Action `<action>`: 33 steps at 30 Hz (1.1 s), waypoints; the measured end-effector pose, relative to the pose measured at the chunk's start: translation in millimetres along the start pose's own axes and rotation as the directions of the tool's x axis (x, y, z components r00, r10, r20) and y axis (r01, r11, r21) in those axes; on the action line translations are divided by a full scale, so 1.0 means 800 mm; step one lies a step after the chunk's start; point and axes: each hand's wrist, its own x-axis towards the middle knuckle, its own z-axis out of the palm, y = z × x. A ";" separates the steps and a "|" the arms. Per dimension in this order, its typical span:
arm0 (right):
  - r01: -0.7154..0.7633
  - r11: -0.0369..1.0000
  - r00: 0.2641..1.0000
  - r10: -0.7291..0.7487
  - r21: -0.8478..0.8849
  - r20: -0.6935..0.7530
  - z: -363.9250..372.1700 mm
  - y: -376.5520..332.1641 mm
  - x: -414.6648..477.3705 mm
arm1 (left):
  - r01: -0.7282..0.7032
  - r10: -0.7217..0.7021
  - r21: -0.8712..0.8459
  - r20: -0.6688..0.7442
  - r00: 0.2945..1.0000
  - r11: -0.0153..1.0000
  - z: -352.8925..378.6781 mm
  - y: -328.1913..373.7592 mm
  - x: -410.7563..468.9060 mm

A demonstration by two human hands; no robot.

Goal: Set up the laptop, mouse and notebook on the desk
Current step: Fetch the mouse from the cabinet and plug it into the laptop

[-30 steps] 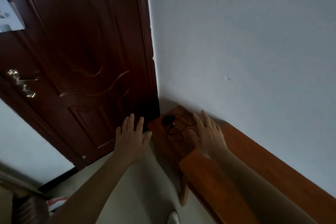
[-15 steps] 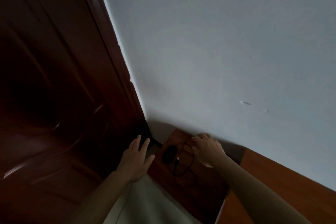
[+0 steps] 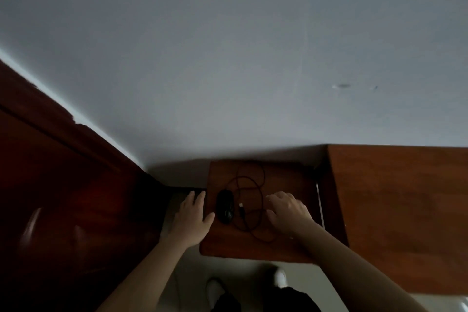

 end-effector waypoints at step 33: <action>-0.231 0.883 0.954 0.289 0.408 -0.086 0.142 0.076 0.029 | 0.217 -0.188 -0.182 0.162 0.969 0.959 0.110 0.003 0.130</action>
